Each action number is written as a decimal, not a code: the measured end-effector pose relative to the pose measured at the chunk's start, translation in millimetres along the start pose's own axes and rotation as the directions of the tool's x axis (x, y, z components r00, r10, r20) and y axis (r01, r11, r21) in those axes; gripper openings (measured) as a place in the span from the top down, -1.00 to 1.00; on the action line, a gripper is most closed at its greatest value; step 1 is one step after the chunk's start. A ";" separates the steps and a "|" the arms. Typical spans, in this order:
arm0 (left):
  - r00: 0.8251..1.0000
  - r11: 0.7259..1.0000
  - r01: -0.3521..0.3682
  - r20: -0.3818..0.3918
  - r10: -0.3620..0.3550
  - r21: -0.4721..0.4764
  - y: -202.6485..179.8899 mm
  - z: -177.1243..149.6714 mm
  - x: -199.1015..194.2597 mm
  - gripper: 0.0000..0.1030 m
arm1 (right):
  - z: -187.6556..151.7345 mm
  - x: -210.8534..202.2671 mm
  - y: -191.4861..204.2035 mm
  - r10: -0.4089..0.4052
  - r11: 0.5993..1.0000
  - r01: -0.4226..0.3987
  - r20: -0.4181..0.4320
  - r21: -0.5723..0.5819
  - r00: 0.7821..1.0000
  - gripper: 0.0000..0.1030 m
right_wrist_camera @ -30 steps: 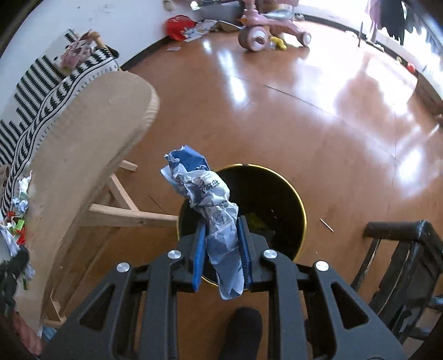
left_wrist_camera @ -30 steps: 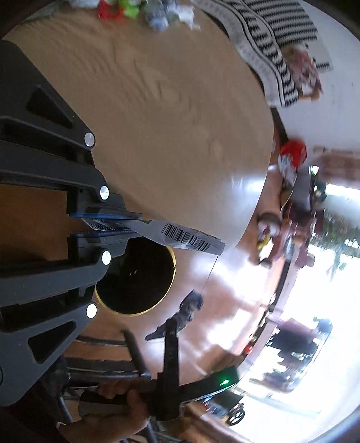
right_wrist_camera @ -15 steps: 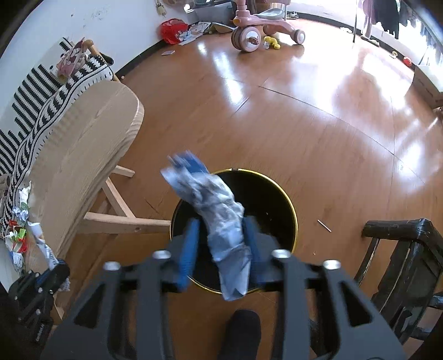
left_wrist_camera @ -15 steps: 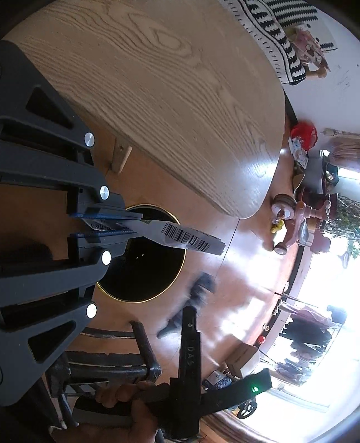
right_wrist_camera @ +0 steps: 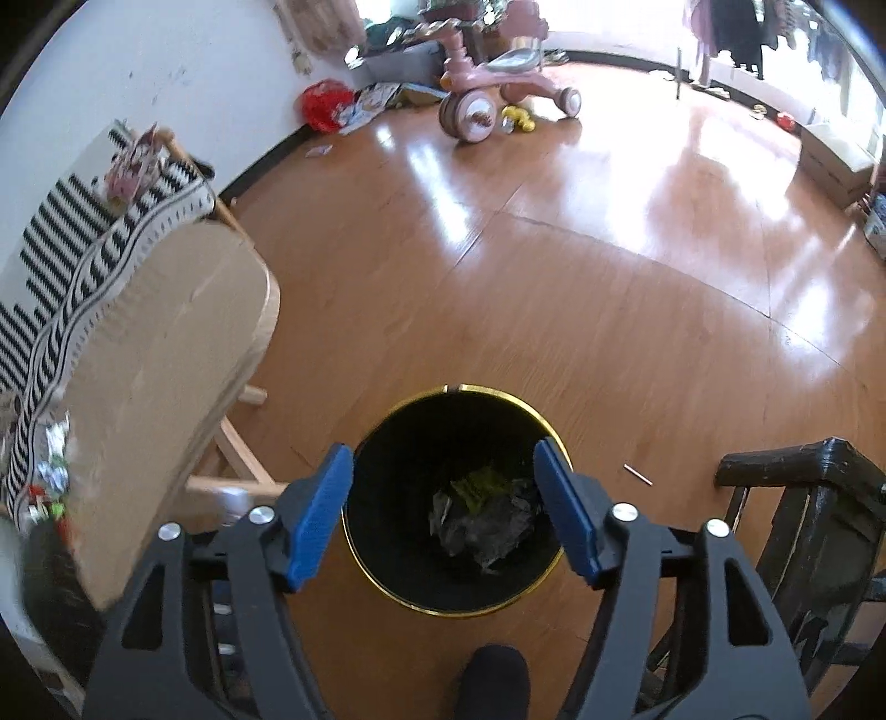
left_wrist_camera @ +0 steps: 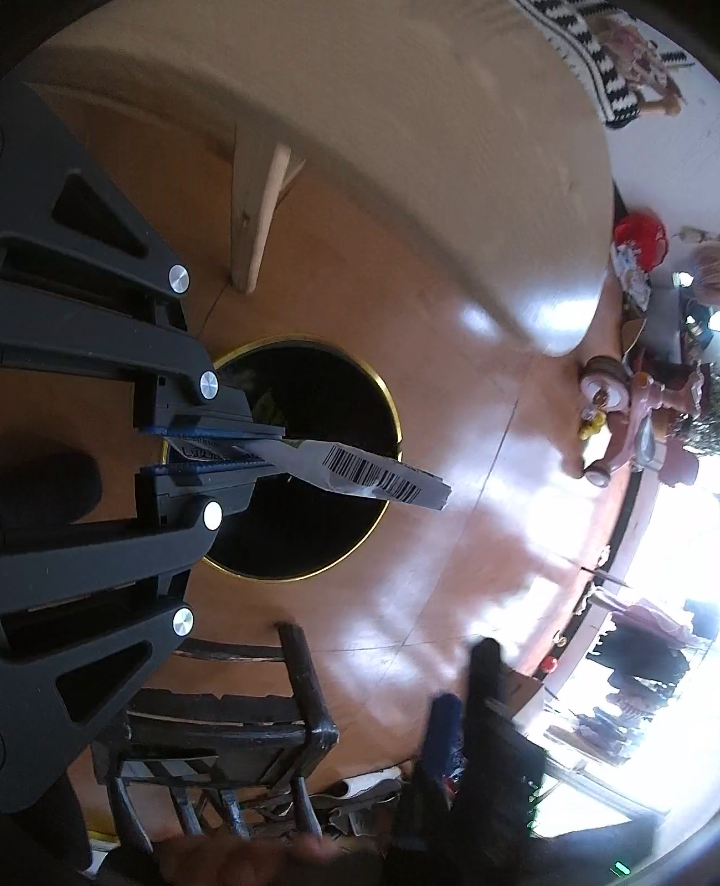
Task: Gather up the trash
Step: 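Open the left gripper over the bin to drop the barcode strip, then grasp the blue wipes packet with the right gripper while the left grasps a white printed bag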
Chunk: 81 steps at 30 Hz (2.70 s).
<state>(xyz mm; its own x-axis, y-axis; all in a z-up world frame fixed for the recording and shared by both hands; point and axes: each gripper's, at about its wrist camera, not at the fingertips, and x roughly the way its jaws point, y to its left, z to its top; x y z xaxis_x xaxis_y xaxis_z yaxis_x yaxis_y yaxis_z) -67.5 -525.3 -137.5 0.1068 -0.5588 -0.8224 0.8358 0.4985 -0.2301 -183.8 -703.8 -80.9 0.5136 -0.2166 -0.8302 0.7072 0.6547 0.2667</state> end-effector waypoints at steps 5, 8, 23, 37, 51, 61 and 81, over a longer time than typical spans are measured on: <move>0.999 1.000 0.022 -0.031 -0.022 -0.009 -14.2 4.2 33.5 0.89 | 6.2 -11.7 -3.9 0.021 0.999 -0.022 0.031 0.032 0.999 -0.38; 0.999 0.999 0.033 -0.040 -0.033 -0.020 -21.6 8.0 49.4 0.88 | 8.5 -15.2 -8.0 0.027 0.998 -0.029 0.041 0.053 0.999 -0.39; 0.996 0.996 -0.074 0.041 0.075 -0.040 16.4 7.9 -30.1 -0.62 | 8.3 -16.7 60.0 0.109 0.993 -0.107 0.039 -0.054 0.993 -0.53; 0.874 0.867 -0.366 0.195 0.445 -0.338 215.2 -110.0 -284.6 -0.72 | -86.0 -23.6 321.0 0.355 0.812 -0.376 -0.132 -0.447 0.925 -0.53; 0.818 0.707 -0.378 0.143 0.558 -0.598 357.1 -207.4 -380.8 -0.72 | -194.2 -1.6 488.6 0.419 0.624 -0.544 -0.348 -0.561 0.839 -0.53; 0.842 0.669 -0.284 0.155 0.516 -0.687 425.5 -177.8 -348.9 -0.78 | -215.6 22.0 529.4 0.400 0.535 -0.543 -0.372 -0.647 0.837 -0.53; 0.850 0.723 -0.347 0.126 0.511 -0.598 434.1 -146.8 -317.8 0.05 | -237.6 22.2 547.8 0.407 0.405 -0.573 -0.420 -0.712 0.811 0.23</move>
<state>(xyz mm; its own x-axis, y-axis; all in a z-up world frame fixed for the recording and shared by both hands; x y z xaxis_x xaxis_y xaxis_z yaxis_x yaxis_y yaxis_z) 182.4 -34.0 -52.4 0.5860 -0.3034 -0.7514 0.2455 0.9501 -0.1922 99.6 -177.8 -69.6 0.5005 0.3954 -0.7702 -0.3538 0.9054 0.2349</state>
